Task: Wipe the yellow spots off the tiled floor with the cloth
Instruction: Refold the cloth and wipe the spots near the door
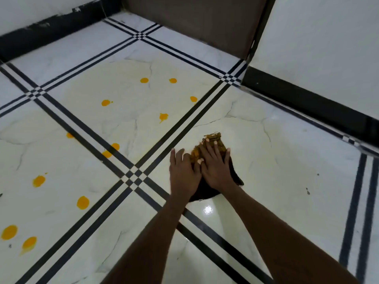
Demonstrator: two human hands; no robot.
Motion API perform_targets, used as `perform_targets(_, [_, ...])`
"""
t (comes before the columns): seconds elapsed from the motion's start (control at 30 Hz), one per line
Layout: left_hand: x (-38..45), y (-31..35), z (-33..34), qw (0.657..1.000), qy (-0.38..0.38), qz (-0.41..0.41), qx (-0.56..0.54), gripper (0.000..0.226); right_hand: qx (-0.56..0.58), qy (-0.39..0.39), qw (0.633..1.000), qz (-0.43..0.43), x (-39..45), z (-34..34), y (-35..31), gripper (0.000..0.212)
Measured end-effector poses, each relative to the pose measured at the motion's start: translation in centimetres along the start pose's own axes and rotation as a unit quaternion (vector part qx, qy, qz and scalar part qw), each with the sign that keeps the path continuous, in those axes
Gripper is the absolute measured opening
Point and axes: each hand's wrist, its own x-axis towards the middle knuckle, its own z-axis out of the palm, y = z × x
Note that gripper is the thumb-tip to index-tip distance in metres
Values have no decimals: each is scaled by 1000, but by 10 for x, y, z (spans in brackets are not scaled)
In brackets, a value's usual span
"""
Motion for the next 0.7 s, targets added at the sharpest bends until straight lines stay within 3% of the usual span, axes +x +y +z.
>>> perform_targets(0.13, [16, 26, 8, 992, -28, -58, -104, 18, 247, 32, 967, 42, -4, -28, 18, 54])
perform_targets(0.23, [19, 39, -9, 958, -64, -116, -252, 19, 345, 50, 931, 111, -3, -51, 21, 49])
perform_targets(0.33, [21, 48, -30, 922, -96, -155, -343, 22, 449, 69, 872, 181, -2, -64, 21, 41])
perform_targets(0.47, [27, 69, -65, 918, -133, -114, -357, 29, 548, 120, 789, 252, -3, -70, 13, 29])
perform_targets(0.6, [35, 100, -111, 920, -198, -46, -336, 25, 600, -7, 747, 285, -7, -74, -10, 45])
perform_targets(0.7, [48, 119, -144, 917, -215, -22, -336, 21, 676, -88, 680, 272, -12, -83, -33, 56])
